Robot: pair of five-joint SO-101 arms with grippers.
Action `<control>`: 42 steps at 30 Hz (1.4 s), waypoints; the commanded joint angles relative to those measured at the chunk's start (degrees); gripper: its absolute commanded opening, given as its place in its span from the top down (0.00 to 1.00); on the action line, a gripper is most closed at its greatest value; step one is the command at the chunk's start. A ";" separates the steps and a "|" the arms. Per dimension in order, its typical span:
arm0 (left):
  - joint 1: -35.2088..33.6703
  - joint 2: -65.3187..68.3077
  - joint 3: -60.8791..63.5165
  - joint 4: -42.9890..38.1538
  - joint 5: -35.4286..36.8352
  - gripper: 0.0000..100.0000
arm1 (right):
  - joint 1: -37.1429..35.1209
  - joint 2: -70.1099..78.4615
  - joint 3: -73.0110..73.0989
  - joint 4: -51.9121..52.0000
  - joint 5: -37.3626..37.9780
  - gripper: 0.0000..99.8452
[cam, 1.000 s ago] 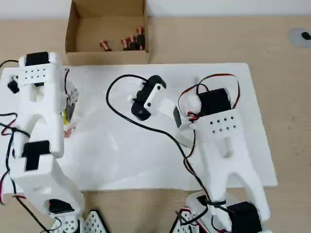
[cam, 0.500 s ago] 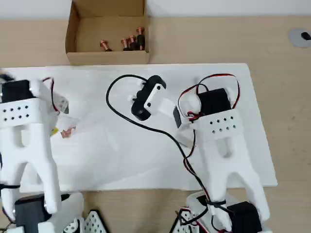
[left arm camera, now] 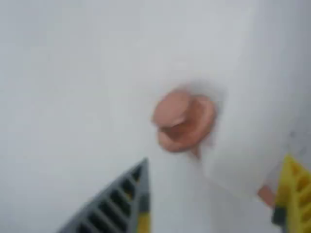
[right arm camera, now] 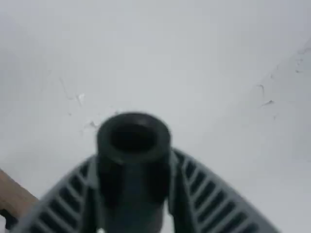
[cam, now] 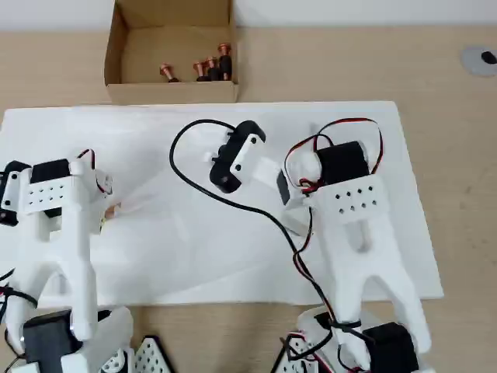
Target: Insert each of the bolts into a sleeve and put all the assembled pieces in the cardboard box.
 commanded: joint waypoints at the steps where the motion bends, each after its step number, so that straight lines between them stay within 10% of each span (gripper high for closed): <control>1: -0.53 -1.63 0.88 -4.40 0.35 0.80 | -0.75 -2.51 -0.04 0.62 -0.35 0.99; 42: -0.35 -1.63 13.80 -22.77 0.00 0.80 | -0.66 -2.51 -0.04 0.53 -0.35 0.99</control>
